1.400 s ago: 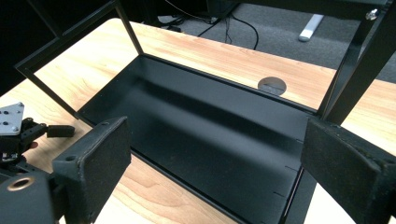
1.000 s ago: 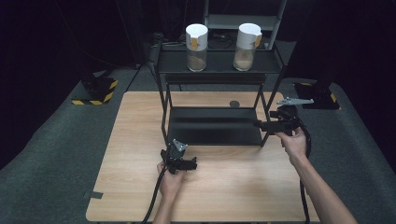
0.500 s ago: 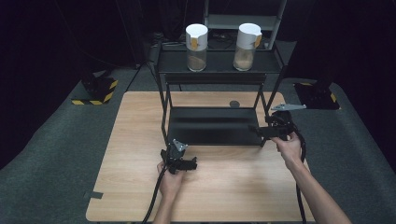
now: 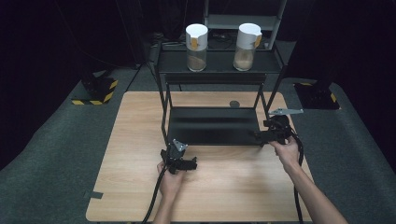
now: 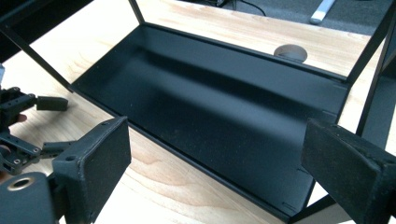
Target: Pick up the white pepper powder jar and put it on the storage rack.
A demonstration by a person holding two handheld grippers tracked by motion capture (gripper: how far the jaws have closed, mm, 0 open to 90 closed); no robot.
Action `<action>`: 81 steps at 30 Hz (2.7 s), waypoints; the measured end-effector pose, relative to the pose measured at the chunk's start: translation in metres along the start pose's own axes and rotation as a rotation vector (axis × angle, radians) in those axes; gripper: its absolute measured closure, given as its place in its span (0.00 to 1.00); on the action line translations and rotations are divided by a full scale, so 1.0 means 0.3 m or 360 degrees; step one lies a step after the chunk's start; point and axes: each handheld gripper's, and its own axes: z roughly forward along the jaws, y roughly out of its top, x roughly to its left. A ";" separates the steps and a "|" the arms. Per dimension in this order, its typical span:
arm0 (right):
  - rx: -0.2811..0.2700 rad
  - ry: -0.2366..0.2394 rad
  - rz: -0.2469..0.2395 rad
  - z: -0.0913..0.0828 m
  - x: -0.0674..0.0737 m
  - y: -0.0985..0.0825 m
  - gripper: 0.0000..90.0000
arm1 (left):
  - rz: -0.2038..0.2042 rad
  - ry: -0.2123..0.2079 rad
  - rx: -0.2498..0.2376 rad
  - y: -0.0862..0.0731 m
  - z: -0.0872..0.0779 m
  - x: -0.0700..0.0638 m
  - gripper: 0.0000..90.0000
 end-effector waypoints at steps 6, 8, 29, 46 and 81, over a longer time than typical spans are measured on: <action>0.0012 -0.0011 -0.0012 0.010 0.009 -0.014 0.09 | 0.0001 0.0000 0.0001 0.000 0.000 0.000 0.03; 0.0016 -0.0015 -0.0019 0.014 0.012 -0.019 0.09 | 0.0002 0.0000 0.0001 0.000 0.000 0.000 0.03; 0.0017 -0.0004 -0.0030 0.050 0.028 -0.082 0.09 | 0.0002 0.0000 0.0001 0.000 0.000 0.000 0.03; 0.0042 -0.0035 -0.0066 0.081 0.049 -0.149 0.09 | 0.0000 -0.0001 -0.0002 -0.001 0.000 0.000 0.03; 0.0141 -0.0089 -0.0053 0.140 0.066 -0.248 0.09 | -0.0001 -0.0001 -0.0002 -0.001 0.000 0.000 0.03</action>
